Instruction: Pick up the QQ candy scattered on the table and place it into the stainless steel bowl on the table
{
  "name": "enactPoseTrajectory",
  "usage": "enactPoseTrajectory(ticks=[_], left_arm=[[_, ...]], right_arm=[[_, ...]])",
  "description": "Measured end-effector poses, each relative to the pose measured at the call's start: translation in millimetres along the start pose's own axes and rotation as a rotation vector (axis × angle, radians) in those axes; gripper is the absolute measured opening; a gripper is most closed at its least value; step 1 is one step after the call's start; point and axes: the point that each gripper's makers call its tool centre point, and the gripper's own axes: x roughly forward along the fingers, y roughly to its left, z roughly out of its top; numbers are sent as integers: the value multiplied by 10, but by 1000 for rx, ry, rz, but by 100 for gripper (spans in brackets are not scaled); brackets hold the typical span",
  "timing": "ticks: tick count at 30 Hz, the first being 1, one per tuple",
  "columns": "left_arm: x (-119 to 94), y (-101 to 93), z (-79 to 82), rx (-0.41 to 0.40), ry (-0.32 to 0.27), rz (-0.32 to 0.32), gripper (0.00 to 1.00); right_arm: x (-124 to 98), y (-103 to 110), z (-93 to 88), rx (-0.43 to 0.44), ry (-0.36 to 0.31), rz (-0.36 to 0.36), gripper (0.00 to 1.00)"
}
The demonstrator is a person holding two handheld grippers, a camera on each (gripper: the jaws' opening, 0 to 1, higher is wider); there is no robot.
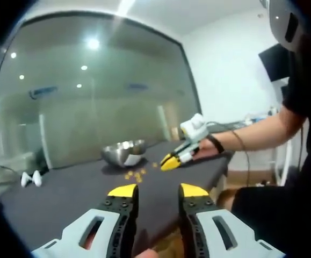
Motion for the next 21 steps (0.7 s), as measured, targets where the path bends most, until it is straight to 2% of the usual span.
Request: enactPoseTrajectory(ticks=[6,9,21], left_arm=[[-3,12,-2,-5,1,6,30],[-5,4,8,-7,-2,2,30],[-3,11,27,-9,-9,-4,30]], right_arm=[[0,36,-7,9,5,17,16],[-6,23,-10,9,5,12,10],[-16,43,-5,-12,3,15,9]])
